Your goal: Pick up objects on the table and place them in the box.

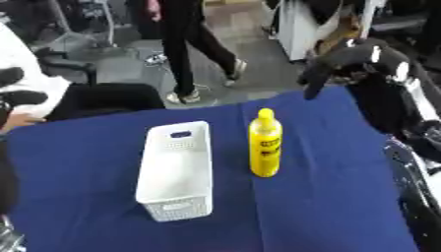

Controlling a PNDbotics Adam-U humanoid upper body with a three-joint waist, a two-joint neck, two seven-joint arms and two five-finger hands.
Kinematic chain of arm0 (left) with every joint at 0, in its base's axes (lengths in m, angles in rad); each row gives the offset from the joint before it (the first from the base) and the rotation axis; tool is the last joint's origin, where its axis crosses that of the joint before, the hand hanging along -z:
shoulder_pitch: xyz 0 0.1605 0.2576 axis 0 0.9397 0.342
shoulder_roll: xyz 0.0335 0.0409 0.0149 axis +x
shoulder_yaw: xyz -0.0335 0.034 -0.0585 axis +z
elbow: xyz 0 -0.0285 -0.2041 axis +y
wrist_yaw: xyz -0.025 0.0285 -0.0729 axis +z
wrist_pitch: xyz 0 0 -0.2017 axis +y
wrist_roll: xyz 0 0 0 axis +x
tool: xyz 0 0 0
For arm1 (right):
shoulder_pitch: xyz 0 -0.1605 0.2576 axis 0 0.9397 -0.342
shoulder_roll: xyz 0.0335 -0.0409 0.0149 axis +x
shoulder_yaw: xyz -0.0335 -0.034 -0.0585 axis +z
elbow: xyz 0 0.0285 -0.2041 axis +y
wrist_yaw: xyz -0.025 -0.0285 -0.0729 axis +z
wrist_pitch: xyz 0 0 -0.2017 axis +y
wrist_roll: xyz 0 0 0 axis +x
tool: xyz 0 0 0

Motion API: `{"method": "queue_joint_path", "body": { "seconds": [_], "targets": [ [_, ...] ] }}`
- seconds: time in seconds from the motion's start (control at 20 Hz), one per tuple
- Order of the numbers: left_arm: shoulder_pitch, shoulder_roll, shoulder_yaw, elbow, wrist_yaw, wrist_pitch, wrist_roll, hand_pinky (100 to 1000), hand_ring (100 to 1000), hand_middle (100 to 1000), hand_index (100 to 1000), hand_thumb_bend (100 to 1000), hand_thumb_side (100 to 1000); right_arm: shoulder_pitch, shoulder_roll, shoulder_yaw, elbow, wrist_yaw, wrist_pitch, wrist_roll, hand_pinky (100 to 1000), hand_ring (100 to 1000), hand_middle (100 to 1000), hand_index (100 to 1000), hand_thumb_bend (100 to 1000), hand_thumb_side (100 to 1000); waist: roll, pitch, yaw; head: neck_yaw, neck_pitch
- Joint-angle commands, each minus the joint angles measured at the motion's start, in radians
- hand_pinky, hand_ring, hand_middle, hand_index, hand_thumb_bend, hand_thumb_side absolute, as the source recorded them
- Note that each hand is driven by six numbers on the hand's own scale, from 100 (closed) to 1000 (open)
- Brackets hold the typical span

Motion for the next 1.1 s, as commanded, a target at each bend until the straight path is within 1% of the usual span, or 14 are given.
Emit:
{"method": "queue_joint_path", "body": {
  "seconds": [0.05, 0.1, 0.15, 0.2, 0.25, 0.45, 0.5, 0.55, 0.6, 0.85, 0.9, 1.1],
  "targets": [
    [-0.002, 0.023, 0.000, -0.014, -0.007, -0.002, -0.005, 659, 760, 827, 849, 297, 938, -0.050, -0.020, 0.020, 0.080, 0.059, 0.029, 0.021, 763, 579, 710, 840, 815, 1000, -0.003, -0.008, 0.003, 0.011, 0.006],
    [-0.001, 0.023, -0.001, -0.014, -0.008, -0.001, -0.006, 659, 760, 827, 849, 297, 938, -0.067, -0.027, 0.031, 0.118, 0.075, 0.034, 0.031, 791, 592, 722, 848, 822, 1000, -0.003, -0.008, 0.003, 0.013, 0.008],
    [0.000, 0.023, -0.002, -0.014, -0.008, -0.001, -0.006, 658, 760, 827, 850, 296, 938, -0.083, -0.032, 0.039, 0.150, 0.089, 0.034, 0.038, 839, 614, 740, 866, 835, 1000, -0.003, -0.008, 0.003, 0.015, 0.010],
    [0.001, 0.023, -0.003, -0.014, -0.009, 0.000, -0.007, 658, 759, 827, 850, 296, 938, -0.103, -0.041, 0.049, 0.192, 0.107, 0.041, 0.045, 826, 608, 739, 874, 840, 1000, -0.004, -0.008, 0.004, 0.017, 0.012],
    [0.001, 0.022, -0.004, -0.014, -0.009, 0.001, -0.008, 657, 759, 827, 850, 296, 939, -0.123, -0.045, 0.058, 0.224, 0.122, 0.042, 0.049, 878, 637, 760, 885, 846, 1000, -0.004, -0.008, 0.005, 0.017, 0.014],
    [-0.001, 0.021, -0.007, -0.014, -0.009, 0.003, -0.010, 658, 759, 827, 850, 297, 938, -0.186, -0.053, 0.088, 0.344, 0.181, 0.028, 0.052, 942, 702, 800, 907, 833, 1000, -0.006, -0.008, 0.009, 0.021, 0.019],
    [-0.001, 0.020, -0.007, -0.014, -0.008, 0.003, -0.010, 658, 759, 827, 850, 297, 937, -0.199, -0.048, 0.092, 0.373, 0.199, 0.026, 0.055, 966, 718, 809, 911, 800, 1000, -0.006, -0.008, 0.010, 0.022, 0.020],
    [-0.002, 0.019, -0.008, -0.014, -0.008, 0.003, -0.011, 658, 759, 827, 850, 297, 937, -0.211, -0.043, 0.095, 0.399, 0.214, 0.024, 0.057, 985, 733, 819, 916, 833, 1000, -0.006, -0.008, 0.011, 0.023, 0.019],
    [-0.004, 0.019, -0.008, -0.014, -0.007, 0.003, -0.011, 658, 759, 827, 849, 297, 937, -0.223, -0.037, 0.097, 0.425, 0.228, 0.020, 0.058, 1000, 745, 829, 921, 831, 1000, -0.005, -0.008, 0.013, 0.023, 0.019],
    [-0.008, 0.016, -0.010, -0.014, -0.003, 0.005, -0.015, 657, 759, 827, 850, 296, 938, -0.277, -0.023, 0.102, 0.527, 0.275, -0.015, 0.032, 1000, 763, 851, 939, 832, 997, -0.006, -0.006, 0.017, 0.022, 0.009],
    [-0.008, 0.016, -0.011, -0.014, -0.003, 0.005, -0.015, 657, 758, 827, 850, 296, 938, -0.286, -0.021, 0.099, 0.544, 0.280, -0.022, 0.018, 1000, 772, 841, 936, 832, 969, -0.006, -0.005, 0.017, 0.022, 0.006],
    [-0.011, 0.014, -0.012, -0.014, -0.001, 0.005, -0.018, 656, 758, 826, 850, 296, 938, -0.311, -0.018, 0.092, 0.608, 0.309, -0.051, -0.039, 1000, 792, 826, 936, 842, 938, -0.006, -0.002, 0.019, 0.021, -0.002]
  ]
}}
